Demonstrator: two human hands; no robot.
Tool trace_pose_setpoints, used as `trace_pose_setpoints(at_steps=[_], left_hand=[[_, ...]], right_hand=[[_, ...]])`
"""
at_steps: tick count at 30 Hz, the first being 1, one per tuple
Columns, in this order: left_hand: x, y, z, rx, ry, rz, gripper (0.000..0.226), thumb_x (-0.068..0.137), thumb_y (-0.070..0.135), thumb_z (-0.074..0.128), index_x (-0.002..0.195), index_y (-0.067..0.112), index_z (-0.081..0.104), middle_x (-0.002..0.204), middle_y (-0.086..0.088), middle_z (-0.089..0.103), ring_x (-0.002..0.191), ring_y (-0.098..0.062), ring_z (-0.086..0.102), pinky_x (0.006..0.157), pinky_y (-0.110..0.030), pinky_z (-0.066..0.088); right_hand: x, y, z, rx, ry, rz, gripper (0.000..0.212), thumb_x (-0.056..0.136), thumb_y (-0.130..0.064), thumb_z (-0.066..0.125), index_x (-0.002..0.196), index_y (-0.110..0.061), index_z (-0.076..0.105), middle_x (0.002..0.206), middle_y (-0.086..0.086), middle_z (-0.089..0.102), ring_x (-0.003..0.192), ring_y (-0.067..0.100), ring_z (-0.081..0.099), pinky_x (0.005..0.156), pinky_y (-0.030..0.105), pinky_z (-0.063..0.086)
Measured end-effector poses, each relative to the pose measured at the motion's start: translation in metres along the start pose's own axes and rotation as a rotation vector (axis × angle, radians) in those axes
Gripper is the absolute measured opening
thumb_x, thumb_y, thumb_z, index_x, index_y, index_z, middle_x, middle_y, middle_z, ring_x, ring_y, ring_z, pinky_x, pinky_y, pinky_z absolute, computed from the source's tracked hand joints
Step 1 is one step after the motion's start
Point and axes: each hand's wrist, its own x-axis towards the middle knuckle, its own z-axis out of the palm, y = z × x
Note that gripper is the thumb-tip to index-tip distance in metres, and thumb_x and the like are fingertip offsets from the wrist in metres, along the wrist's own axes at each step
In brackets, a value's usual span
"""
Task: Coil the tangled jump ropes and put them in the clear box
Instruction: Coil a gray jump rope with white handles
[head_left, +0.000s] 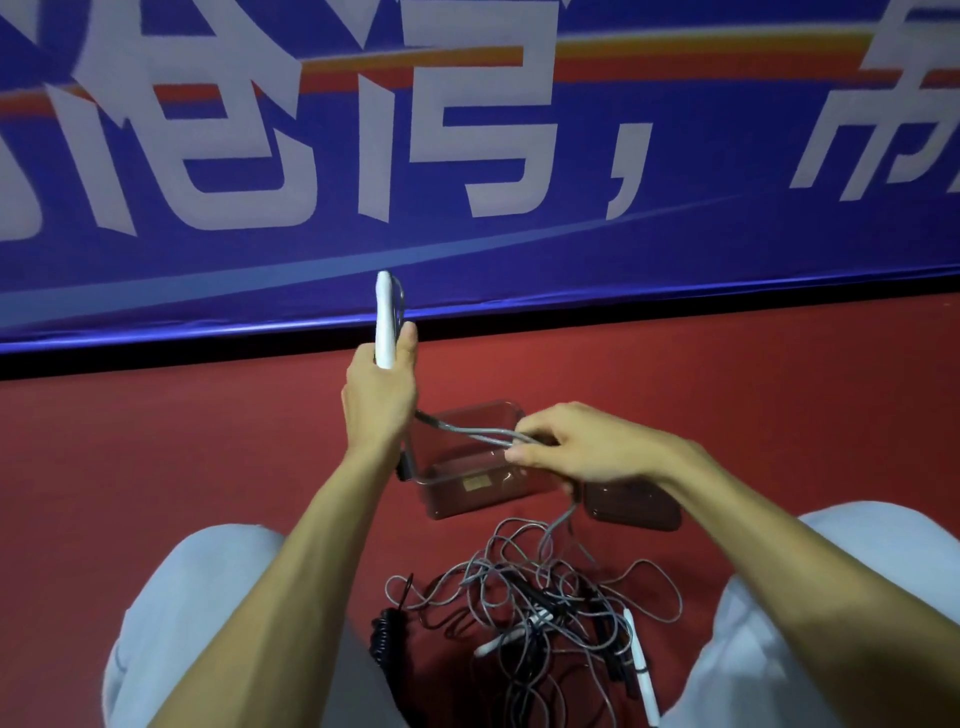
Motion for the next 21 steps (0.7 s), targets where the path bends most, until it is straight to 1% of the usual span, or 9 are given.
trace_pose_setpoints(at_steps=[2, 5, 7, 9, 11, 13, 15, 18, 21], left_hand=[[0.000, -0.004, 0.000, 0.252, -0.073, 0.058, 0.049, 0.088, 0.068, 0.045, 0.082, 0.019, 0.049, 0.068, 0.001, 0.054, 0.061, -0.025, 0.050, 0.060, -0.035, 0.037], [-0.006, -0.007, 0.006, 0.622, -0.222, 0.149, 0.057, 0.090, 0.071, 0.029, 0.087, 0.018, 0.049, 0.083, -0.007, 0.062, 0.076, -0.035, 0.055, 0.065, -0.037, 0.038], [-0.013, -0.006, 0.011, 0.726, -0.338, 0.204, 0.059, 0.093, 0.069, 0.020, 0.082, 0.020, 0.049, 0.083, -0.007, 0.062, 0.076, -0.034, 0.053, 0.067, -0.038, 0.038], [-0.021, -0.001, 0.016, 0.774, -0.440, 0.220, 0.062, 0.095, 0.067, 0.014, 0.079, 0.021, 0.052, 0.081, -0.006, 0.060, 0.075, -0.030, 0.051, 0.069, -0.037, 0.038], [-0.029, 0.004, 0.021, 0.827, -0.525, 0.227, 0.067, 0.094, 0.067, 0.010, 0.073, 0.021, 0.053, 0.080, -0.008, 0.058, 0.078, -0.031, 0.050, 0.073, -0.038, 0.039], [-0.036, 0.011, 0.022, 0.873, -0.592, 0.240, 0.068, 0.093, 0.067, 0.007, 0.069, 0.023, 0.053, 0.080, -0.010, 0.058, 0.079, -0.032, 0.051, 0.075, -0.039, 0.041], [-0.043, 0.015, 0.022, 0.891, -0.645, 0.350, 0.063, 0.094, 0.065, 0.008, 0.074, 0.030, 0.056, 0.080, -0.006, 0.058, 0.078, -0.030, 0.050, 0.072, -0.037, 0.038], [-0.056, 0.021, 0.021, 0.812, -0.737, 0.602, 0.051, 0.097, 0.060, 0.018, 0.080, 0.028, 0.054, 0.066, 0.001, 0.055, 0.066, -0.025, 0.051, 0.060, -0.036, 0.033], [-0.061, 0.019, 0.021, 0.658, -0.807, 0.673, 0.043, 0.095, 0.052, 0.027, 0.081, 0.020, 0.053, 0.058, 0.003, 0.046, 0.054, -0.014, 0.043, 0.055, -0.036, 0.030]], right_hand=[[-0.002, 0.003, -0.008, 0.003, 0.093, -0.047, 0.018, 0.094, -0.035, 0.058, 0.079, -0.026, 0.061, 0.066, -0.009, 0.052, 0.059, 0.003, 0.046, 0.060, 0.022, 0.036], [-0.008, 0.009, -0.020, 0.036, 0.233, -0.106, 0.007, 0.094, -0.028, 0.061, 0.090, -0.024, 0.065, 0.079, -0.004, 0.064, 0.069, 0.011, 0.056, 0.068, 0.027, 0.044], [-0.009, 0.013, -0.022, 0.085, 0.343, -0.112, 0.008, 0.094, -0.021, 0.060, 0.093, -0.017, 0.067, 0.087, 0.002, 0.065, 0.073, 0.014, 0.061, 0.066, 0.026, 0.051], [-0.007, 0.016, -0.023, 0.122, 0.451, -0.096, 0.009, 0.094, -0.016, 0.060, 0.093, -0.013, 0.069, 0.088, 0.006, 0.061, 0.067, 0.010, 0.060, 0.062, 0.016, 0.051], [-0.005, 0.021, -0.024, 0.040, 0.562, -0.076, 0.009, 0.091, -0.017, 0.064, 0.091, -0.014, 0.072, 0.084, 0.003, 0.062, 0.067, 0.003, 0.056, 0.065, 0.007, 0.039], [-0.003, 0.025, -0.026, 0.041, 0.644, -0.030, 0.007, 0.087, -0.021, 0.069, 0.086, -0.018, 0.074, 0.082, -0.004, 0.065, 0.073, 0.002, 0.056, 0.068, 0.012, 0.039], [-0.002, 0.026, -0.026, 0.078, 0.707, 0.024, 0.005, 0.083, -0.024, 0.073, 0.082, -0.020, 0.076, 0.081, -0.006, 0.069, 0.075, 0.004, 0.060, 0.069, 0.017, 0.041], [-0.002, 0.026, -0.025, 0.186, 0.784, 0.106, 0.016, 0.072, -0.029, 0.082, 0.076, -0.018, 0.071, 0.064, -0.005, 0.061, 0.056, 0.005, 0.049, 0.056, 0.017, 0.038], [-0.003, 0.025, -0.028, 0.442, 0.759, 0.151, 0.030, 0.063, -0.027, 0.088, 0.074, -0.015, 0.064, 0.053, 0.000, 0.049, 0.044, 0.007, 0.037, 0.044, 0.020, 0.032]])
